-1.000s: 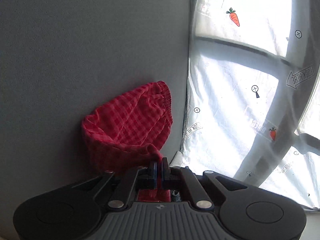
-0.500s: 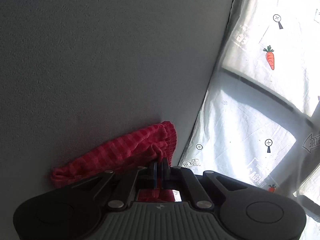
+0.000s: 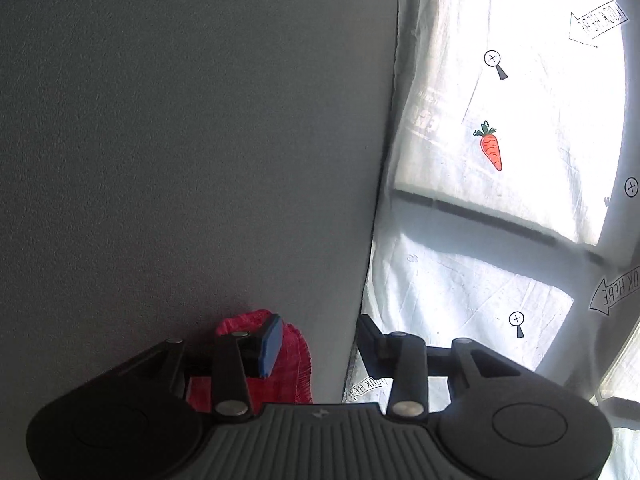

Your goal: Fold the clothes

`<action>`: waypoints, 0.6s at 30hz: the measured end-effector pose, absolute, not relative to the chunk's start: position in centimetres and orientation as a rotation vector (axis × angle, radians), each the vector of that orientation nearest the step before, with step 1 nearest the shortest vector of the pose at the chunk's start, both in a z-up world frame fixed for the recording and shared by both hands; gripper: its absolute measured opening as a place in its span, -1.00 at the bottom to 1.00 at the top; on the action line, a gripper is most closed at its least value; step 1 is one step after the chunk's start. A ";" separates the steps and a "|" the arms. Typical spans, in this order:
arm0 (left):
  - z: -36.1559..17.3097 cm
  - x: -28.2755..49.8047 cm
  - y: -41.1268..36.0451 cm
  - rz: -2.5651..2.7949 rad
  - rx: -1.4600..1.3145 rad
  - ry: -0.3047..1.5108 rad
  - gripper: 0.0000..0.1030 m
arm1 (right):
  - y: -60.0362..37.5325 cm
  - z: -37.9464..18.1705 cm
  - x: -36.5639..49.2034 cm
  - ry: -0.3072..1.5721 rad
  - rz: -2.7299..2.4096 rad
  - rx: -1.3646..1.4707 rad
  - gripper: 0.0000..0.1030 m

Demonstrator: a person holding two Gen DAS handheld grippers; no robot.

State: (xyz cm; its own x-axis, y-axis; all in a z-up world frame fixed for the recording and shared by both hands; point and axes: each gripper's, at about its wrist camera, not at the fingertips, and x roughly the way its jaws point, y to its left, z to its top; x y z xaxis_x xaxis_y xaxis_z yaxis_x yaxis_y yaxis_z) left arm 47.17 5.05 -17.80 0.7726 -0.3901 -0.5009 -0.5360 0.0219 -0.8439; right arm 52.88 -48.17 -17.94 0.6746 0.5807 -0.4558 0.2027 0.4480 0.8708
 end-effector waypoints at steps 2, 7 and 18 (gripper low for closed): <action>-16.3 47.3 4.3 0.148 -1.395 0.818 -0.01 | -47.4 -17.4 52.3 0.862 0.267 0.985 -0.12; -14.9 48.4 0.2 0.124 -0.917 0.978 0.04 | -45.7 -16.9 51.5 0.908 0.308 0.771 -0.11; -15.7 51.2 -4.5 0.061 -0.644 1.021 -0.73 | -43.7 -16.5 53.2 0.898 0.324 0.628 -0.84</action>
